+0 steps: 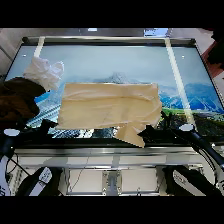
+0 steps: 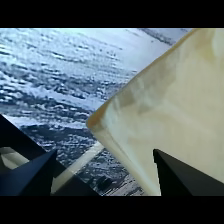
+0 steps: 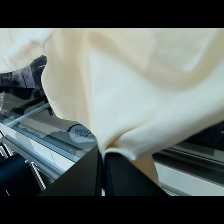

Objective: Fold the shirts.

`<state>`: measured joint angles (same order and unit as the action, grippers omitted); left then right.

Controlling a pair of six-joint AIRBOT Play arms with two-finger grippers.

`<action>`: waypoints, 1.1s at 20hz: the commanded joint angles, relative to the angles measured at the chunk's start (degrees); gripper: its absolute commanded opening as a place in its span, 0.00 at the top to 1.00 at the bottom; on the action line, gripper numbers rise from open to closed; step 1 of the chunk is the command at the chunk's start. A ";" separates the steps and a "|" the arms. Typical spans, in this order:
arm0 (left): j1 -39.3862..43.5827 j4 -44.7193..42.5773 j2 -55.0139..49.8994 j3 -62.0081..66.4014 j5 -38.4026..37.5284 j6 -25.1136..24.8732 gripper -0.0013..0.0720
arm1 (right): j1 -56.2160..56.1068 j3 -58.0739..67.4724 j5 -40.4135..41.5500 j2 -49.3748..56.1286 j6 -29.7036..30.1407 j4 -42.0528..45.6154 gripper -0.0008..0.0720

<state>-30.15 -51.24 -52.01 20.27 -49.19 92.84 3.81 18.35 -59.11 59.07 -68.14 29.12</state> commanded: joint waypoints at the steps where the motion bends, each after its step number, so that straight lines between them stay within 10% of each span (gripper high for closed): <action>1: -0.15 4.98 -4.26 -0.35 1.70 -4.02 0.08 | -0.04 -0.02 -0.37 -0.04 0.52 -0.72 0.95; 6: -0.15 10.54 -8.90 -0.33 4.37 -8.74 0.32 | -0.04 -0.02 -0.98 -0.04 0.52 -1.40 0.95; 10: -0.15 10.86 -8.90 -0.33 6.29 -11.34 0.93 | -0.04 -0.02 -0.04 -0.04 0.72 -2.84 0.95; 17: -0.20 25.68 -8.04 8.02 -11.37 -27.36 0.96 | 0.02 4.28 -5.70 -8.66 -2.34 3.15 0.95; 22: -0.22 25.29 1.36 13.57 -20.76 -27.23 0.96 | 0.02 8.44 -12.35 -19.82 -13.60 17.84 0.95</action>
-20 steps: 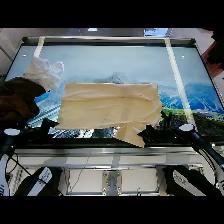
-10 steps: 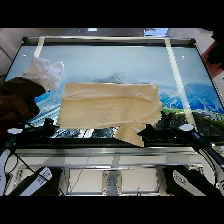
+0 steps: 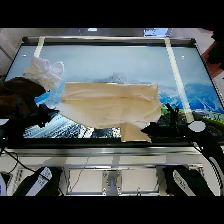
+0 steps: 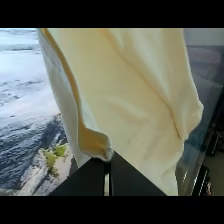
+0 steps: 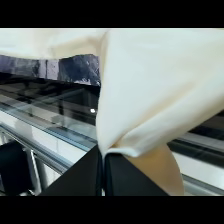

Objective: Fold the shirts.

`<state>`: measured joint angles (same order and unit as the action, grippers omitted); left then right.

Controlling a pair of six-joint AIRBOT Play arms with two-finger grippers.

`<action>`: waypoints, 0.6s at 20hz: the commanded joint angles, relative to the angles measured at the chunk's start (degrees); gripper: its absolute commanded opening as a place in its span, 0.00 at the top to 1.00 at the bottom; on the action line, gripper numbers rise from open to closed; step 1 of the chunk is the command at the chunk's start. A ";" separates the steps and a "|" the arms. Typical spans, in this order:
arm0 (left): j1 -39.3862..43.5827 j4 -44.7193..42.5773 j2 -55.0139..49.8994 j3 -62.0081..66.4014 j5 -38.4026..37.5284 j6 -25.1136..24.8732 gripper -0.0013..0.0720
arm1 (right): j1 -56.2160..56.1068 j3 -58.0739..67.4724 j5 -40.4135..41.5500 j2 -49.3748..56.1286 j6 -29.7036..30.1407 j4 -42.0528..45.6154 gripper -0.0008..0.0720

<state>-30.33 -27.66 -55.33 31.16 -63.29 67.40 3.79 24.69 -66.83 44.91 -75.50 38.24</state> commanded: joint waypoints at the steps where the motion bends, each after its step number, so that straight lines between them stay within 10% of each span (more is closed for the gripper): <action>1: -0.04 1.68 7.50 3.19 -8.07 -1.49 0.96 | 0.04 2.60 -6.62 -7.69 -7.78 11.15 0.95; 8: -0.04 -21.33 22.23 7.54 -9.73 12.04 0.96 | 0.04 6.19 -9.97 -14.62 -11.78 15.56 0.95; 12: 0.02 -26.91 22.34 8.79 -7.69 13.64 0.97 | 0.04 11.10 1.09 -13.11 -11.28 17.51 0.95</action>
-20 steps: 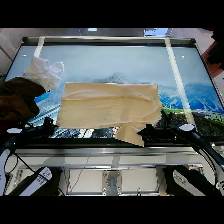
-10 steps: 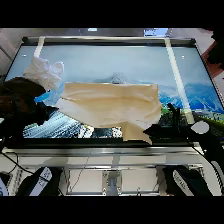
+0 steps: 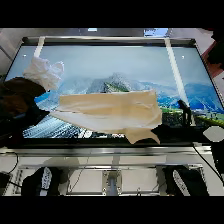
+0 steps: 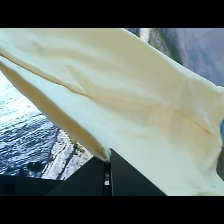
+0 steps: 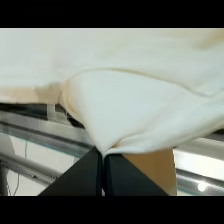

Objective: Fold the shirts.

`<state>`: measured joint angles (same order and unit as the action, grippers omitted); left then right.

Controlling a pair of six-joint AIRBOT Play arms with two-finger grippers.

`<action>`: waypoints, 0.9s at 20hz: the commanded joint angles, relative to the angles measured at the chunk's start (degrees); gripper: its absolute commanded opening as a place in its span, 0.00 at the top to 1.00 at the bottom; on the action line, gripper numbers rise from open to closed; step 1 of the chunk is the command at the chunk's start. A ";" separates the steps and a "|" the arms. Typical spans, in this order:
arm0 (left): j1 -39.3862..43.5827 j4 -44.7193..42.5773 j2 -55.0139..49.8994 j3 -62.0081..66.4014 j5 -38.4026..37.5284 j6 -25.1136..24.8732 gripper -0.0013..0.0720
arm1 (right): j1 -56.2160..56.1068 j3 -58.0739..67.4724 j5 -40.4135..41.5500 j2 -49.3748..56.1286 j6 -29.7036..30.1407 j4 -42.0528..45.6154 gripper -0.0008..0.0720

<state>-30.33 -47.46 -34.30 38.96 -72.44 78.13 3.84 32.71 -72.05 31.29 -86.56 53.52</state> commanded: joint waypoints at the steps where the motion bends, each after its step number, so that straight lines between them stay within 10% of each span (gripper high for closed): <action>1: 0.02 -8.26 1.18 0.96 2.49 2.91 0.97 | -0.02 4.61 7.37 2.51 0.61 2.67 0.95; 13: 17.84 -7.19 -22.91 6.97 25.11 -1.18 0.97 | -0.02 30.29 16.26 39.41 13.14 1.33 0.95; 18: 25.57 -19.61 -38.91 17.40 33.79 11.30 0.97 | 0.00 36.72 18.93 50.60 13.57 4.04 0.95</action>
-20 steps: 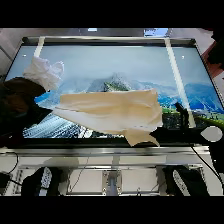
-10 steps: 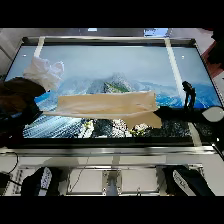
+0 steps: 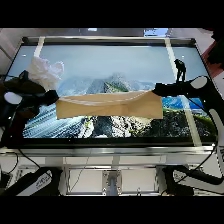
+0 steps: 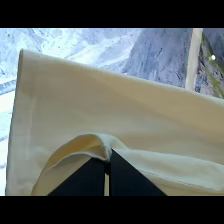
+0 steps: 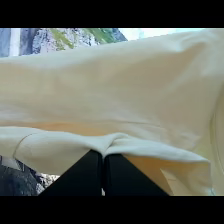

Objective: Fold the shirts.

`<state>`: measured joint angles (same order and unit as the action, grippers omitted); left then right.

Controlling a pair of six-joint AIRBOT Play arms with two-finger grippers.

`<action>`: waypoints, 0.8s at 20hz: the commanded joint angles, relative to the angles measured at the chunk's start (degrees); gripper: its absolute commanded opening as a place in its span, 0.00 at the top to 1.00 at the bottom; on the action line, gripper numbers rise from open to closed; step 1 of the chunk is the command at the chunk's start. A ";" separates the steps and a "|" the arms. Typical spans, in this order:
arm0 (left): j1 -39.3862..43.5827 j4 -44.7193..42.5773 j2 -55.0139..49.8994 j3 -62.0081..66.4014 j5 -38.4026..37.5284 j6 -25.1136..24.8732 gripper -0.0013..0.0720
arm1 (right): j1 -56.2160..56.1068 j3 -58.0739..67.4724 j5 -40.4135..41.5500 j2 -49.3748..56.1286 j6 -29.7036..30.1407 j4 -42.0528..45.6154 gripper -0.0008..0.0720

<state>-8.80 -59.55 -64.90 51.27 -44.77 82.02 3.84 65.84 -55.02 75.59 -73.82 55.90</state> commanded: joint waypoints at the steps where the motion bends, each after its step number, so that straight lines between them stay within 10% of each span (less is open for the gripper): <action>1: 4.15 -10.23 -10.38 6.19 6.97 10.56 0.97 | 0.00 3.78 2.56 8.61 0.83 2.40 0.95; 4: 4.17 -17.00 -14.58 7.13 8.90 17.09 0.97 | -0.02 3.85 4.28 15.34 0.92 4.17 0.95; 16: 6.60 -13.73 -23.02 7.15 9.68 17.00 0.89 | -0.17 3.85 7.39 23.43 3.61 0.44 0.95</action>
<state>-2.52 -75.50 -87.11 58.35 -36.49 98.74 3.68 69.69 -48.01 98.43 -70.61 57.06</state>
